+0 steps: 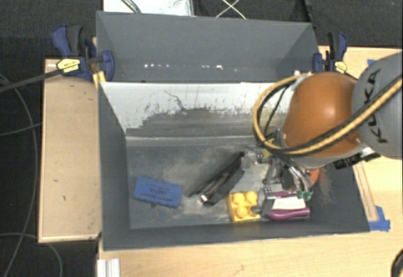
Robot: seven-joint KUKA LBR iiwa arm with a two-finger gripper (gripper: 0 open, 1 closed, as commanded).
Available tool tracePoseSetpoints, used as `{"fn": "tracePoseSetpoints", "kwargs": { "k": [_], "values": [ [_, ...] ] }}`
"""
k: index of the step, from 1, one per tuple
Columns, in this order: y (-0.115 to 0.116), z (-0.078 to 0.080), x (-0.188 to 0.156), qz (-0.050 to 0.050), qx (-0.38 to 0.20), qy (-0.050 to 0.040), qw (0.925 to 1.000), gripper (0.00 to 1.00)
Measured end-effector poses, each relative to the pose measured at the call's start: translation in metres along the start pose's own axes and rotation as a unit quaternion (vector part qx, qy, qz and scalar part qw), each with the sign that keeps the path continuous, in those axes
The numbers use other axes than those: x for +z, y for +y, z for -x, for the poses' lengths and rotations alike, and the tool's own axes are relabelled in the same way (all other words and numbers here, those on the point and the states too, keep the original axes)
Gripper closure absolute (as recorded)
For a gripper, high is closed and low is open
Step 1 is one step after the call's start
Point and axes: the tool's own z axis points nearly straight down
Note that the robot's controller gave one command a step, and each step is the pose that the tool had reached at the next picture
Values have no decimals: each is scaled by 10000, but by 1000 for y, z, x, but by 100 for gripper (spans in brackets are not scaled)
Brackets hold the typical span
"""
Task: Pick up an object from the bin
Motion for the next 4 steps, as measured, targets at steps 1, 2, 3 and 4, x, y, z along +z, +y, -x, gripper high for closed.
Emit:
{"fn": "tracePoseSetpoints", "kwargs": {
  "k": [1, 2, 3, 4],
  "values": [
    [0, 2, -4, 1, 10, -43, 10000, 0],
    [34, 66, 101, 1, -1608, -36, 9870, 0],
    [29, 79, 23, -6, -2196, -60, 9756, 0],
    [34, 67, 100, 6, -1603, -45, 9871, 0]
  ]
}}
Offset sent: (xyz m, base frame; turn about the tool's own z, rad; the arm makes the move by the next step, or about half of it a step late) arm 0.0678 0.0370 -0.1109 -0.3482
